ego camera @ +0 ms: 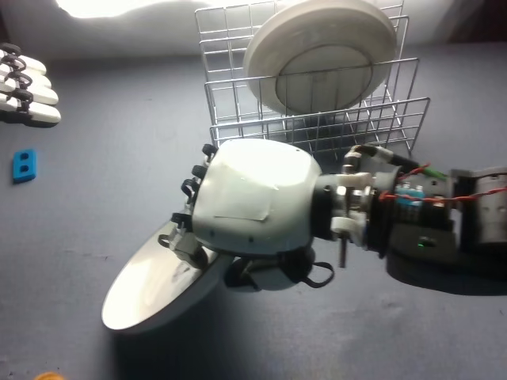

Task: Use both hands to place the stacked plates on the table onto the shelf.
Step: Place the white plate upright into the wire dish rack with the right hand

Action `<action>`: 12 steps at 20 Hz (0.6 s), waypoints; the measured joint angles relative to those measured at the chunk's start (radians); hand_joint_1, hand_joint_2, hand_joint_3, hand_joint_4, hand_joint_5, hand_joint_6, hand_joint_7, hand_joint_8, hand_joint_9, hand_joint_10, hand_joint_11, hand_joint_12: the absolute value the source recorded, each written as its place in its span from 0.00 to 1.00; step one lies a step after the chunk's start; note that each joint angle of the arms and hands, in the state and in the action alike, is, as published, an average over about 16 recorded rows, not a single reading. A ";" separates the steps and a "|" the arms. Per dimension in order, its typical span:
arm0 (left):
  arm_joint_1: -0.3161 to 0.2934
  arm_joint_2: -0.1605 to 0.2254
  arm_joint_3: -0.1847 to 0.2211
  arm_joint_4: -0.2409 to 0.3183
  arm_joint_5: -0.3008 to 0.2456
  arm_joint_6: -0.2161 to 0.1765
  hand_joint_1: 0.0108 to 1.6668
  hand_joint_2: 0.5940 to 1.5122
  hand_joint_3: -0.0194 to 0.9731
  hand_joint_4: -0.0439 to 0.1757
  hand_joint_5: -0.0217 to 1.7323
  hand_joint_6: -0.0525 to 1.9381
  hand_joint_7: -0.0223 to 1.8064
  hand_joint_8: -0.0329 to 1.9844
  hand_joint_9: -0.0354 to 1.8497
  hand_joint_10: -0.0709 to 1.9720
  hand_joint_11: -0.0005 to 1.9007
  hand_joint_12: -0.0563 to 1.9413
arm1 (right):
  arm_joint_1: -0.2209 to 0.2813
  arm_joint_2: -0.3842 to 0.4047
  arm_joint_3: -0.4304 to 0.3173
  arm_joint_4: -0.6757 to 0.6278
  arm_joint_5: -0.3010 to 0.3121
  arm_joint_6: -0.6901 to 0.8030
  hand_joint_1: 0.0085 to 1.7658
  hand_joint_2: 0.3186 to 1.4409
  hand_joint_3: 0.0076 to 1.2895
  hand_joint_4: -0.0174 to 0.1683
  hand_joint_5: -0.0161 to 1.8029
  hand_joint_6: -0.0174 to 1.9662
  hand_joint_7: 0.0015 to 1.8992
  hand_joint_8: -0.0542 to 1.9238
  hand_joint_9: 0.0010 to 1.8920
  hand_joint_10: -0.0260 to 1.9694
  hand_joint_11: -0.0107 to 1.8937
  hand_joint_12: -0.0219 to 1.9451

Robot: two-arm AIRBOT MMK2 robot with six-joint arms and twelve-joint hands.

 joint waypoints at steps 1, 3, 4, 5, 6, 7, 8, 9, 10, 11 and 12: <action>-0.008 0.004 0.000 0.003 -0.003 -0.004 0.00 0.57 0.03 0.23 0.02 0.03 0.02 0.02 0.03 0.04 0.01 0.03 | 0.003 0.020 -0.019 -0.007 -0.004 0.000 0.66 0.58 0.00 0.18 0.54 0.34 0.60 0.29 0.72 0.01 0.53 0.55; -0.018 0.009 0.000 0.006 -0.007 -0.009 0.00 0.57 0.03 0.23 0.02 0.03 0.02 0.02 0.03 0.04 0.01 0.03 | 0.010 0.058 -0.055 -0.020 -0.012 0.000 0.66 0.58 0.00 0.18 0.55 0.34 0.61 0.29 0.72 0.01 0.52 0.55; -0.022 0.012 0.000 0.007 -0.008 -0.011 0.00 0.57 0.03 0.23 0.02 0.03 0.02 0.02 0.03 0.04 0.01 0.03 | 0.014 0.076 -0.073 -0.026 -0.016 0.000 0.66 0.58 0.00 0.18 0.56 0.35 0.62 0.29 0.72 0.01 0.52 0.55; -0.025 0.013 0.000 0.009 -0.009 -0.012 0.00 0.57 0.03 0.23 0.02 0.03 0.02 0.02 0.03 0.04 0.01 0.03 | 0.018 0.094 -0.089 -0.031 -0.021 0.001 0.66 0.58 0.00 0.18 0.56 0.35 0.62 0.30 0.72 0.01 0.52 0.55; -0.027 0.015 0.000 0.010 -0.010 -0.014 0.00 0.57 0.03 0.23 0.02 0.03 0.02 0.02 0.03 0.04 0.01 0.03 | 0.022 0.112 -0.105 -0.036 -0.027 0.001 0.66 0.58 0.00 0.19 0.56 0.35 0.62 0.30 0.72 0.01 0.52 0.55; -0.028 0.016 0.000 0.010 -0.010 -0.014 0.00 0.57 0.03 0.23 0.02 0.03 0.02 0.02 0.03 0.04 0.01 0.03 | 0.027 0.130 -0.121 -0.041 -0.031 0.002 0.66 0.58 0.00 0.19 0.57 0.36 0.62 0.30 0.72 0.01 0.52 0.56; -0.029 0.017 0.000 0.011 -0.011 -0.014 0.00 0.57 0.03 0.23 0.03 0.03 0.02 0.02 0.03 0.04 0.01 0.03 | 0.032 0.148 -0.136 -0.046 -0.036 0.005 0.66 0.58 0.00 0.19 0.57 0.36 0.63 0.30 0.72 0.01 0.52 0.56; -0.030 0.018 0.000 0.010 -0.011 -0.014 0.00 0.57 0.03 0.23 0.03 0.03 0.02 0.02 0.03 0.04 0.01 0.03 | 0.039 0.165 -0.150 -0.051 -0.042 0.010 0.67 0.58 0.00 0.19 0.57 0.37 0.63 0.30 0.72 0.01 0.52 0.56; -0.031 0.018 0.000 0.010 -0.011 -0.014 0.00 0.57 0.03 0.23 0.03 0.03 0.02 0.02 0.03 0.04 0.01 0.03 | 0.045 0.181 -0.162 -0.055 -0.047 0.016 0.67 0.58 0.00 0.19 0.57 0.37 0.63 0.31 0.72 0.02 0.52 0.55; -0.031 0.018 0.000 0.010 -0.011 -0.014 0.00 0.57 0.03 0.23 0.02 0.03 0.02 0.02 0.03 0.04 0.01 0.03 | 0.053 0.197 -0.173 -0.058 -0.053 0.024 0.67 0.58 0.00 0.19 0.58 0.37 0.63 0.31 0.72 0.02 0.52 0.55; -0.031 0.018 0.000 0.009 -0.011 -0.014 0.00 0.57 0.03 0.23 0.02 0.03 0.02 0.02 0.03 0.04 0.01 0.03 | 0.062 0.213 -0.183 -0.062 -0.059 0.036 0.67 0.58 0.00 0.19 0.58 0.38 0.63 0.31 0.72 0.02 0.52 0.55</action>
